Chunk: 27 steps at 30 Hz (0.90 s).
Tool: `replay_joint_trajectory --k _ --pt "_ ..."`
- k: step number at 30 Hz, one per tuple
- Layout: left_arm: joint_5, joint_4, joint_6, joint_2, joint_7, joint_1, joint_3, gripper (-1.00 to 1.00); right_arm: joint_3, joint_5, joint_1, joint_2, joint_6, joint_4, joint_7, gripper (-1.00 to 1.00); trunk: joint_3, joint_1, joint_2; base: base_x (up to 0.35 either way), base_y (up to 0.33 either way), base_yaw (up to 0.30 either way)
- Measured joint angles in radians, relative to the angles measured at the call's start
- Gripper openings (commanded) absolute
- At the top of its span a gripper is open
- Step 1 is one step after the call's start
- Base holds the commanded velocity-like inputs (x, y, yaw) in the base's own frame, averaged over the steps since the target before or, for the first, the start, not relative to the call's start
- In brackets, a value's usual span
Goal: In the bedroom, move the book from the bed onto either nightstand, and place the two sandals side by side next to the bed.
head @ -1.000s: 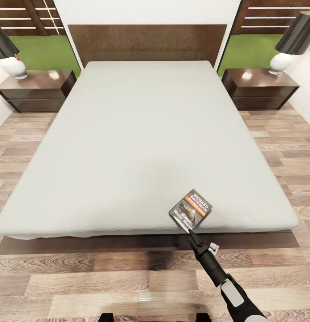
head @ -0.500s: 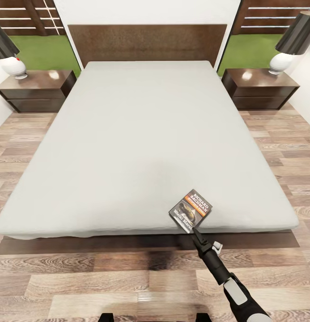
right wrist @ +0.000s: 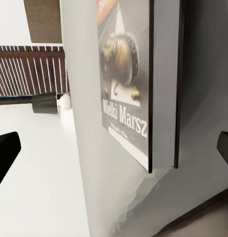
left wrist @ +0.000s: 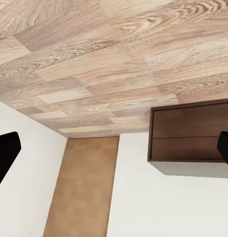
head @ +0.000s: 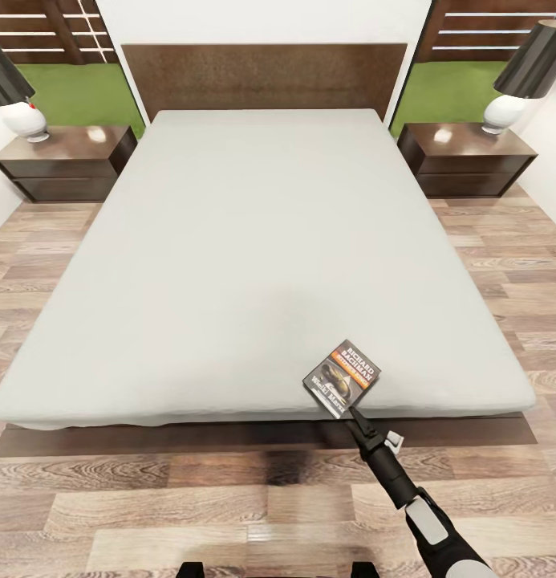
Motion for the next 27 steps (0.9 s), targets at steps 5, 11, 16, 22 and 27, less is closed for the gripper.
replay_joint_trajectory --k 5,11,16,22,27 --pt "-0.001 0.0 0.001 0.0 0.001 0.0 0.0 1.0 0.0 0.0 -0.001 -0.002 0.0 0.0 0.0 1.0 0.0 0.0 0.0 0.0 0.0 0.0" --pt "-0.001 0.001 0.002 0.0 0.002 0.0 0.0 1.0 0.001 0.0 -0.005 -0.003 0.0 0.0 0.0 1.0 0.0 0.0 0.0 0.0 0.0 0.0" --pt "-0.001 0.001 0.002 0.0 0.004 -0.001 0.0 1.0 0.001 0.0 -0.007 -0.003 0.0 0.001 0.0 1.0 0.0 0.0 0.0 0.0 0.0 0.0" --pt "-0.002 0.001 0.003 0.0 0.005 -0.001 0.0 1.0 0.001 -0.001 -0.008 -0.003 0.0 0.001 -0.001 1.0 0.0 0.0 0.0 0.0 0.0 0.0" --pt "-0.002 0.001 0.003 0.0 0.006 0.0 0.0 1.0 0.001 0.0 -0.008 -0.003 0.0 0.001 -0.001 1.0 0.0 0.0 0.0 0.0 0.0 0.0"
